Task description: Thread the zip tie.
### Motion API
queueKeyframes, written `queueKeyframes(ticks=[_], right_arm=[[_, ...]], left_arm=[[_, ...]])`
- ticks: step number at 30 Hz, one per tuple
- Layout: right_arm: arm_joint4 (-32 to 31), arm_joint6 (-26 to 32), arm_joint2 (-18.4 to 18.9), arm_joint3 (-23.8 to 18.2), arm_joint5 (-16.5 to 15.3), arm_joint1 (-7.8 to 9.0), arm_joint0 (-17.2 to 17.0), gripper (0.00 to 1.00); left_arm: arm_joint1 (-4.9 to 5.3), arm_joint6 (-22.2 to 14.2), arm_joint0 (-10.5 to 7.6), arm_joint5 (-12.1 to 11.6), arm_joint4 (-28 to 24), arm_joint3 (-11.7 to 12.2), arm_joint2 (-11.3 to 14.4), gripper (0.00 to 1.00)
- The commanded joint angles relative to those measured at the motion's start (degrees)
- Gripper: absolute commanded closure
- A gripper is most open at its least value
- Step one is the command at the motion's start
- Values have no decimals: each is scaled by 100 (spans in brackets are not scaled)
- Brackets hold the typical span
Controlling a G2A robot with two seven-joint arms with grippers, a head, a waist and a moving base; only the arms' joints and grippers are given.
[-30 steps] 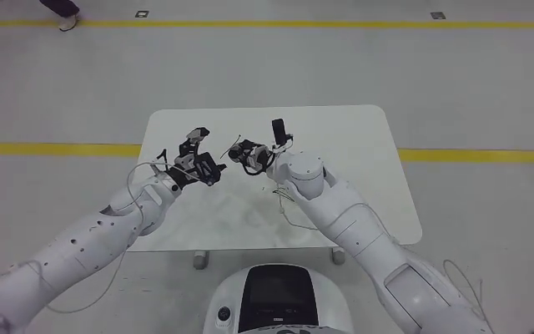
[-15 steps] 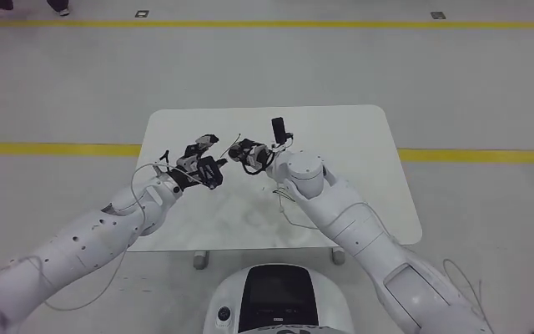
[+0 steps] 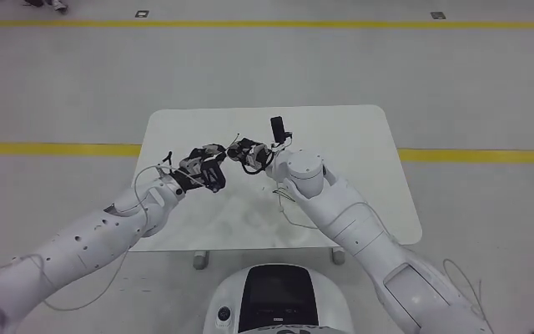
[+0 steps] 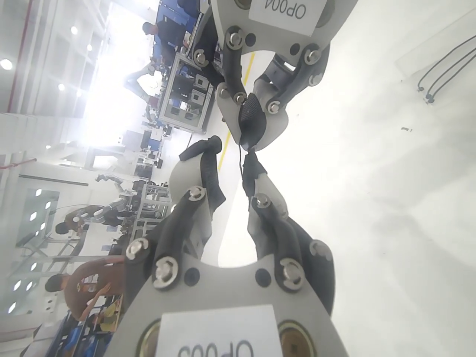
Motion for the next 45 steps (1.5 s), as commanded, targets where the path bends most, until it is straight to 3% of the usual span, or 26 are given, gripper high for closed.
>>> queueKeyframes(ticks=[1, 6, 7, 8, 15, 16, 17, 25, 30, 45], right_arm=[[-3, 2, 7, -17, 0, -1, -12, 100], [-22, 17, 8, -21, 0, -3, -26, 100], [-23, 18, 8, -19, 0, -4, -27, 100], [-20, 18, 9, -16, 0, -5, -29, 100], [-17, 30, 14, -31, 0, -5, -46, 100], [-19, 27, 15, -26, 0, -4, -45, 82], [-33, -7, 18, -20, 0, -4, -45, 0], [-86, -204, 154, -111, 0, 29, -121, 0], [-204, -245, 238, -235, 0, 62, -179, 0], [-204, -245, 238, -235, 0, 62, -179, 0]], left_arm=[[1, 1, -12, 7, 0, -4, 23, 81], [3, 5, -32, 26, 0, -4, 55, 85], [3, 3, -34, 29, 0, -4, 59, 89], [4, 1, -37, 29, 0, -4, 64, 99], [3, 5, -48, 8, 0, 11, 85, 100], [2, 8, -47, 9, 0, 14, 84, 100], [1, 8, -41, 18, 0, 18, 78, 100], [9, 50, 157, 50, -89, 21, -141, 100], [17, 462, 285, -64, -159, 34, -286, 100], [17, 462, 285, -64, -159, 34, -286, 100]])
